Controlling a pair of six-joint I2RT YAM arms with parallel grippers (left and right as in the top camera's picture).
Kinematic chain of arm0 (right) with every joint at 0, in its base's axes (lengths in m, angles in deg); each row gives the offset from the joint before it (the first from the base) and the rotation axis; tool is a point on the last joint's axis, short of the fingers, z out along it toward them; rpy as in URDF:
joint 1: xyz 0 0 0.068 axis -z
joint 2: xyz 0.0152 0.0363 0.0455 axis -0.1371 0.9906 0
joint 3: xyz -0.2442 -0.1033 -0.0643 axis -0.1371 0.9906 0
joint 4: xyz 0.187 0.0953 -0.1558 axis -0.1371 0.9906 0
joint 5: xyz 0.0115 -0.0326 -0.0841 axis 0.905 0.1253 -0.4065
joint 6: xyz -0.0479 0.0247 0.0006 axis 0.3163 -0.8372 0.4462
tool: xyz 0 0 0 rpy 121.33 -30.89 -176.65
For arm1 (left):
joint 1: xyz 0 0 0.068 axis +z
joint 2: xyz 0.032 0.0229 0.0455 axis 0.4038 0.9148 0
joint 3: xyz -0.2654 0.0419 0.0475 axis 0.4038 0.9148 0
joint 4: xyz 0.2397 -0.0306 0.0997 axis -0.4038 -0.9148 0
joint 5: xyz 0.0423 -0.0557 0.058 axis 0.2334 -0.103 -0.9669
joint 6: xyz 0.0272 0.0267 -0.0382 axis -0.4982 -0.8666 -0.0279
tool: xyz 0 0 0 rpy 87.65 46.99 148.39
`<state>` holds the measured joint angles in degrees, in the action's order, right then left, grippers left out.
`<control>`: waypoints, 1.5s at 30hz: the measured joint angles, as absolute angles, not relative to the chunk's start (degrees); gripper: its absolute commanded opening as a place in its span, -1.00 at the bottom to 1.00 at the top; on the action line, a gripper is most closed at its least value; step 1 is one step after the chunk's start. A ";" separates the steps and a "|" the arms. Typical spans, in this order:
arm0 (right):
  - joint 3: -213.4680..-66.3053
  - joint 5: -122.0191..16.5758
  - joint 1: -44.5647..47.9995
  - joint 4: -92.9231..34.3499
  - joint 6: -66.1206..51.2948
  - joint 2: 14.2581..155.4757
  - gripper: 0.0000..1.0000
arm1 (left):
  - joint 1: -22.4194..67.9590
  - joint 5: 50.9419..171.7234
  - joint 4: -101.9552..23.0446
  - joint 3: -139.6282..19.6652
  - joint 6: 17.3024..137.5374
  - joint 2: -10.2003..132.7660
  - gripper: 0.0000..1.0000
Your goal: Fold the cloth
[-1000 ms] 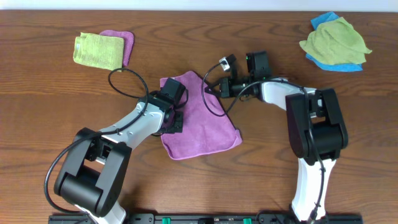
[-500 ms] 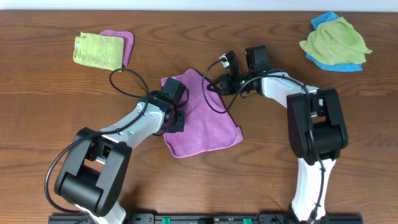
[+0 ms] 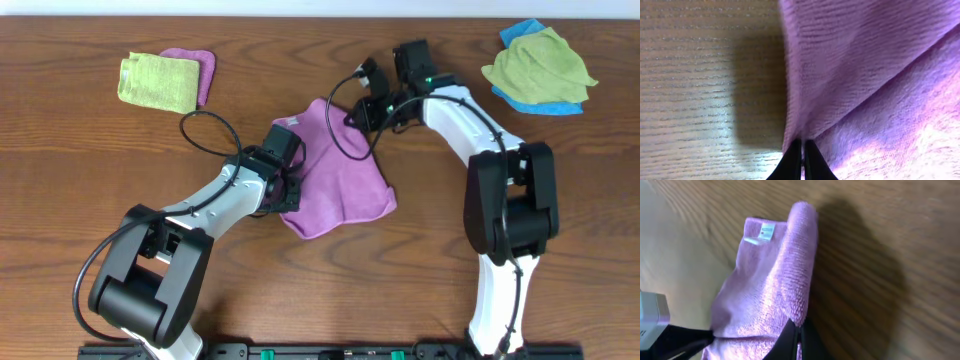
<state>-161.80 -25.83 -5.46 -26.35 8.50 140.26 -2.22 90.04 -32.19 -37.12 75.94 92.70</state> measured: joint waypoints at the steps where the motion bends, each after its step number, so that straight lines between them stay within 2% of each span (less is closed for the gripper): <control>1: -162.67 -26.77 -5.48 -25.41 8.83 140.26 -0.97 | -2.25 90.18 -32.21 -37.12 75.97 92.70 -0.88; 16: -165.23 -33.45 -5.66 -21.32 11.01 140.26 -0.97 | -2.57 91.03 -31.97 -37.12 77.19 92.70 -0.88; 17: -165.84 -34.48 -5.79 -20.88 11.32 140.26 -0.84 | -2.64 91.03 -31.97 -37.12 77.17 92.70 -0.88; 20: -168.05 -38.48 -6.07 -20.64 12.04 140.29 -0.70 | -2.66 90.83 -32.54 -37.08 77.21 92.75 -0.88; 22: -170.32 -40.60 -5.94 -19.81 12.72 140.26 -0.22 | -2.64 90.79 -32.65 -37.08 77.21 92.75 -0.88; 23: -170.93 -41.37 -5.90 -19.59 12.83 140.26 -0.17 | -2.66 90.77 -32.65 -37.08 77.21 92.75 -0.88; 25: -172.31 -42.59 -5.86 -19.09 13.66 140.26 0.22 | -2.64 90.81 -32.65 -37.08 77.21 92.75 -0.88; 27: -172.97 -43.22 -5.86 -18.35 13.94 140.26 0.49 | -2.64 90.79 -32.65 -37.08 77.23 92.75 -0.88; 30: -173.21 -43.92 -5.86 -17.65 14.38 140.26 0.51 | -2.64 90.79 -32.63 -37.08 77.39 92.75 -0.88; 35: -173.23 -44.84 -5.86 -16.05 14.49 140.29 0.42 | -2.64 90.77 -32.43 -37.08 77.41 92.75 -0.88; 36: -173.23 -45.02 -5.86 -15.59 14.51 140.26 0.27 | -2.66 90.79 -32.41 -37.08 77.41 92.75 -0.88; 38: -173.23 -45.30 -5.83 -14.87 14.60 140.26 0.12 | -2.64 90.77 -32.41 -37.08 77.47 92.75 -0.88; 40: -173.23 -45.37 -5.66 -14.35 14.55 140.26 -0.21 | -2.64 90.79 -32.47 -37.23 77.61 92.75 -0.88; 41: -173.32 -45.39 -5.51 -13.78 14.44 140.26 -0.45 | -2.64 90.79 -32.56 -37.32 77.61 92.75 -0.88; 42: -173.34 -45.41 -5.31 -13.08 14.40 140.26 -0.88 | -2.64 90.77 -32.80 -37.47 77.61 92.75 -0.88; 43: -173.43 -45.45 -4.98 -12.27 14.29 140.26 -0.97 | -2.64 90.77 -33.22 -37.69 77.61 92.75 -0.88; 45: -173.64 -45.50 -4.30 -10.72 14.01 140.26 -0.97 | -2.66 90.77 -33.48 -38.08 77.61 92.70 -0.88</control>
